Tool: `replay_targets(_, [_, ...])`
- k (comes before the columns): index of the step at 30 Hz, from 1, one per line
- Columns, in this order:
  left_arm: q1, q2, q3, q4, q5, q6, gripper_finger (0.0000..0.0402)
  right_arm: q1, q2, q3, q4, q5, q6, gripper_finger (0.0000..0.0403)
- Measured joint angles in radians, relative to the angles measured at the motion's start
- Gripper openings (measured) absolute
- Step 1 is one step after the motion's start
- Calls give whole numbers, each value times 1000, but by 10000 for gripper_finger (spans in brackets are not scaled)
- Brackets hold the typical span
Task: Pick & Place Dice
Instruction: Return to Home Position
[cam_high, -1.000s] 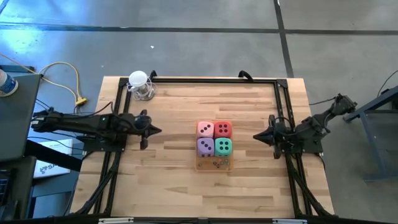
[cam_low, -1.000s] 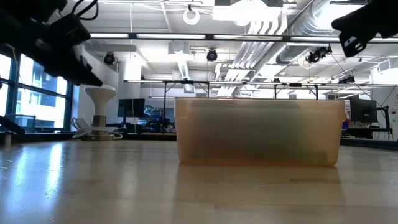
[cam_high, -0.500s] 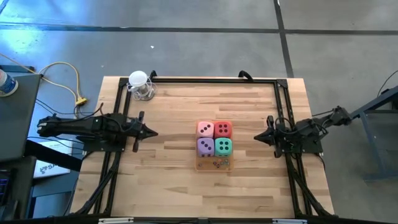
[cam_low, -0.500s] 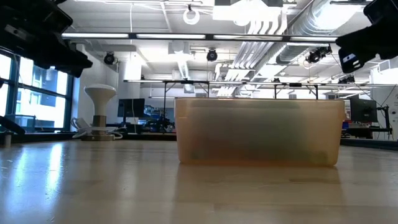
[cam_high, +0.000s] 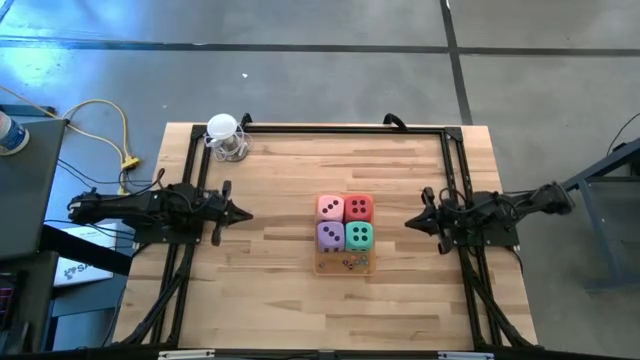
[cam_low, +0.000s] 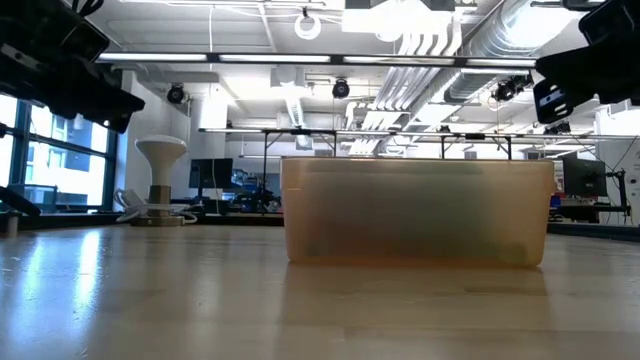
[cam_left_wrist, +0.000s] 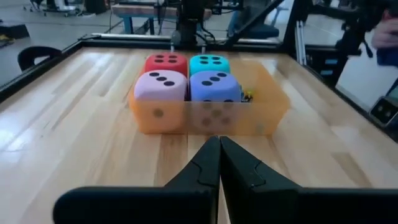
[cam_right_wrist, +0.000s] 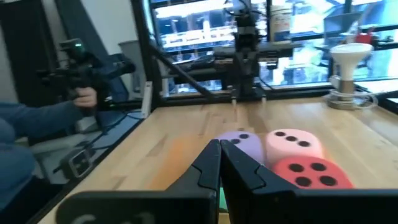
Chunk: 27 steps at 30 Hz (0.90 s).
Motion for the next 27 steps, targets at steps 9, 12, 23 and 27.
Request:
replay_targets(9, [-19,0,-6,57,16,-31,0,-43,3,-2,10,4,-3,1])
replay_targets(12, [-31,2,-22,144,31,-22,0,-43,3,-2,10,38,-3,1])
replay_targets(23, [-36,2,-75,214,6,-25,0,-42,3,-2,10,82,0,1])
replay_targets(27, [-35,4,-76,207,-71,-21,0,-42,3,-2,10,83,0,1])
